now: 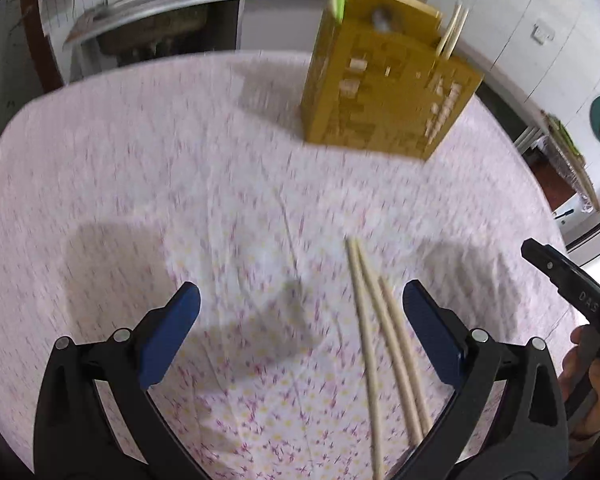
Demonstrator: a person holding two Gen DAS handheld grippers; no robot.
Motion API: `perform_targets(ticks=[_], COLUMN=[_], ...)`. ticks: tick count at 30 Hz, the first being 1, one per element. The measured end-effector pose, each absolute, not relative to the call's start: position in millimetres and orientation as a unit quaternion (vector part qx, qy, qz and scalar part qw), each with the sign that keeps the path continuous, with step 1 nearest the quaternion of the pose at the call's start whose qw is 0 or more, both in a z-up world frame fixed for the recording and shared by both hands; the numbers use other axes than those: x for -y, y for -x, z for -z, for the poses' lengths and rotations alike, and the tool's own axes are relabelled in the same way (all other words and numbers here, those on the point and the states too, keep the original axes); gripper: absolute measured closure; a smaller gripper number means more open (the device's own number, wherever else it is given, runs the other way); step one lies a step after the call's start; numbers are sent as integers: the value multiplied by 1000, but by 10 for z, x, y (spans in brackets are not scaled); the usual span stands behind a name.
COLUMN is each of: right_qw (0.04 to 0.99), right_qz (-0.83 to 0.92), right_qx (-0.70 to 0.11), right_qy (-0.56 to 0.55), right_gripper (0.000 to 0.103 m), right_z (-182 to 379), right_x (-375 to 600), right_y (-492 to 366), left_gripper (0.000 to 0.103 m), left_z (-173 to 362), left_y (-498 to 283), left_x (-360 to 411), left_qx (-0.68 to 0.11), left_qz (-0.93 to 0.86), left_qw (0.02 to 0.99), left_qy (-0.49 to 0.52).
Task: Organize utensils
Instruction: 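Lower the spoon into the holder and open the left tool while the right tool releases the chopstick, then grasp a wooden chopstick with the left tool while the right tool grasps the light blue plastic spoon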
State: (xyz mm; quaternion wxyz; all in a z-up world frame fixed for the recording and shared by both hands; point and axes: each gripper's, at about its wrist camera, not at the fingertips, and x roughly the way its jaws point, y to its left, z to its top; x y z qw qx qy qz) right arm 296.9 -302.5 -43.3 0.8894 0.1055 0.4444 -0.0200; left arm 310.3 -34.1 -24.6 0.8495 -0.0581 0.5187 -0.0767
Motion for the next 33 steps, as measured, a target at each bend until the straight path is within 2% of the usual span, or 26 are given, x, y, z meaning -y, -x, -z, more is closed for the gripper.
perform_targets(ticks=[6,8,9,10,11,12,13,17,21,30,33], right_qw=[875,869,866,862,857,851,844,832,817,800,806], right_qz=[31,35,36,36,35,33,28,18,12,27,25], right_qx=[-473,-484,-491,-496,-507,-515,-527,-541,-563,-585,-582], right_qy=[-94,-92,-93,-92,-92,-93,-97,-119,-122,-130,-106], right_gripper=[33,38,41,52,67,72,79,80,80,80,85], right_z=[656,671,681,676,689,701,719,710,735,868,865], right_x=[2932,2896,2877,2857,2827,2807,2773,2691,2559,2449,2393], right_y=[-2798,-2774,-2765,-2756,-2752,-2744,-2751,-2730,-2766,-2830,-2837], left_gripper=[5,8,16,31,40,54,60,62,71,76,85], left_z=[459,466,468,473,461,471,478,429,382,603,619], left_y=[-2987,-2957,-2943,-2934,-2958,-2958,-2964,-2984,-3019,-3160,-3222], left_x=[384,399,420,447,468,497,519,577,673,794,784], left_qx=[-544,-540,-539,-540,-543,-547,-552,-554,-556,-583,-584], left_qz=[71,71,67,66,69,73,75,81,93,85,89], left_qw=[834,836,838,837,836,832,829,827,825,807,806], left_qy=[67,66,59,53,50,51,54,53,51,44,42])
